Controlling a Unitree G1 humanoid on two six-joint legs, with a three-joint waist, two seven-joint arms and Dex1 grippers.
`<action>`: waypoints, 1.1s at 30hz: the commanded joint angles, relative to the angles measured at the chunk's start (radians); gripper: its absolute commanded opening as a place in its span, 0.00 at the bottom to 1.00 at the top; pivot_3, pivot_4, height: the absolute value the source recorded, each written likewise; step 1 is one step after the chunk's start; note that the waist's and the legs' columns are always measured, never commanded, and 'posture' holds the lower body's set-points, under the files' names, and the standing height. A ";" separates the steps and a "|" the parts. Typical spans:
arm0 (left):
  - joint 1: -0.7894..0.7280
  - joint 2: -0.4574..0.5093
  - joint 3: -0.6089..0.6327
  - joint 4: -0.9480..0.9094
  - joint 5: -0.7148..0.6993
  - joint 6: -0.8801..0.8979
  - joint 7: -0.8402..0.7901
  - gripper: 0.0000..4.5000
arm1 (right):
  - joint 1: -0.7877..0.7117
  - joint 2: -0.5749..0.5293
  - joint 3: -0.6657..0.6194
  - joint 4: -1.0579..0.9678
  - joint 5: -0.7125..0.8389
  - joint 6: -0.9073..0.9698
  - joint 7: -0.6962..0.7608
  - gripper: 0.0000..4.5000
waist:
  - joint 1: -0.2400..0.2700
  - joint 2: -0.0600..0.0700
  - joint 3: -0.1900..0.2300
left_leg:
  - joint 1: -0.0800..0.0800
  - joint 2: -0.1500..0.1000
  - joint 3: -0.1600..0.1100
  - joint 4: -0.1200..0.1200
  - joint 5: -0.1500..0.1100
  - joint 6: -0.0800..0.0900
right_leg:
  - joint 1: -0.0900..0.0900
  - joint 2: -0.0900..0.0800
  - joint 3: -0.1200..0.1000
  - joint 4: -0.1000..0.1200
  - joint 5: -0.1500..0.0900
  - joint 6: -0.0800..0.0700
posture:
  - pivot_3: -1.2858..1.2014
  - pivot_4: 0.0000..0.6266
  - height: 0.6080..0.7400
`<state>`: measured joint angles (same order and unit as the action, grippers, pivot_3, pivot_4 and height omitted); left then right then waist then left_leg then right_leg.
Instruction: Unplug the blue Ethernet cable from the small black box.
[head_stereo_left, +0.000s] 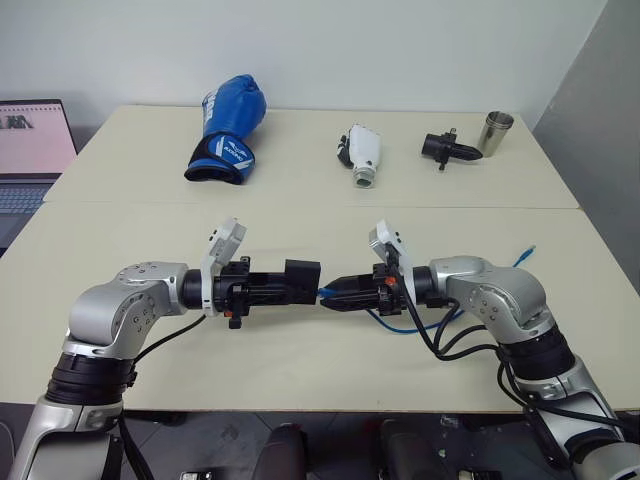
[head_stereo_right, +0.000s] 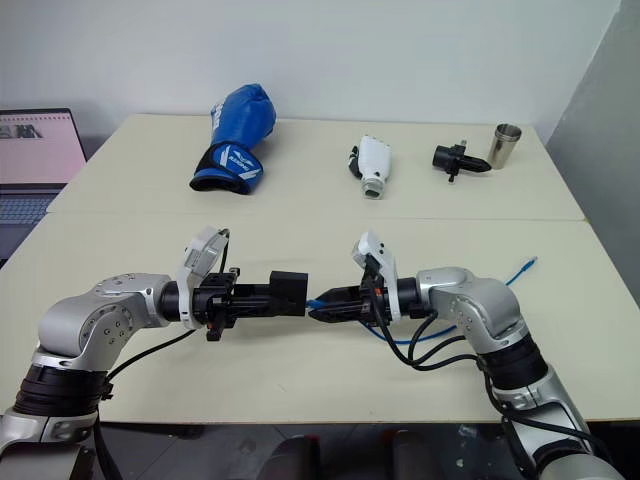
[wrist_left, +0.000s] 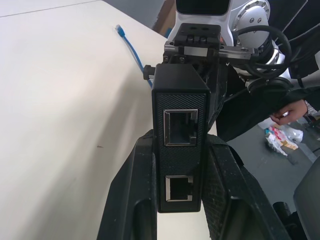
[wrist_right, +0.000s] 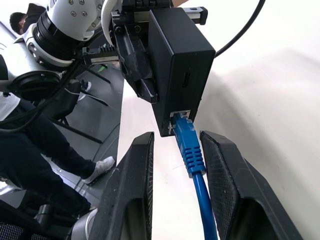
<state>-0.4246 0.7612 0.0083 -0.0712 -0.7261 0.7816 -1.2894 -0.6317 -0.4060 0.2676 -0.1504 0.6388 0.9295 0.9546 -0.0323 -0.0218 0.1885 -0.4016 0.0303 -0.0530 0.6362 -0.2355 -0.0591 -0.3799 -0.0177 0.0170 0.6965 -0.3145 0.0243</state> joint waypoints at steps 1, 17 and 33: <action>-0.003 0.011 0.021 -0.023 -0.010 -0.011 -0.012 0.17 | -0.023 0.015 -0.018 -0.007 0.016 0.015 -0.004 0.34 | 0.000 0.000 0.000 | 0.000 0.000 0.000 0.000 0.000 0.000 | 0.000 0.000 0.000 0.000 0.000 0.000 | 0.52 0.24 1.00; 0.002 0.010 0.020 -0.025 -0.004 -0.018 -0.016 0.17 | -0.036 0.031 -0.047 0.020 0.039 0.077 -0.001 0.34 | 0.000 0.000 0.000 | 0.000 0.000 0.000 0.000 0.000 0.000 | 0.000 0.000 0.000 0.000 0.000 0.000 | 0.52 0.24 1.00; -0.002 0.007 0.018 -0.026 -0.006 -0.014 -0.014 0.17 | -0.035 0.039 -0.066 0.036 0.034 0.074 -0.009 0.34 | 0.000 0.000 0.000 | 0.000 0.000 0.000 0.000 0.000 0.000 | 0.000 0.000 0.000 0.000 0.000 0.000 | 0.52 0.24 1.00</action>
<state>-0.4222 0.7612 0.0082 -0.0711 -0.7225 0.7764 -1.2982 -0.6500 -0.3667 0.2185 -0.1030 0.6593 1.0102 0.9383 -0.0324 -0.0217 0.1885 -0.4016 0.0303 -0.0529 0.6362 -0.2355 -0.0591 -0.3800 -0.0177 0.0171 0.6966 -0.3145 0.0243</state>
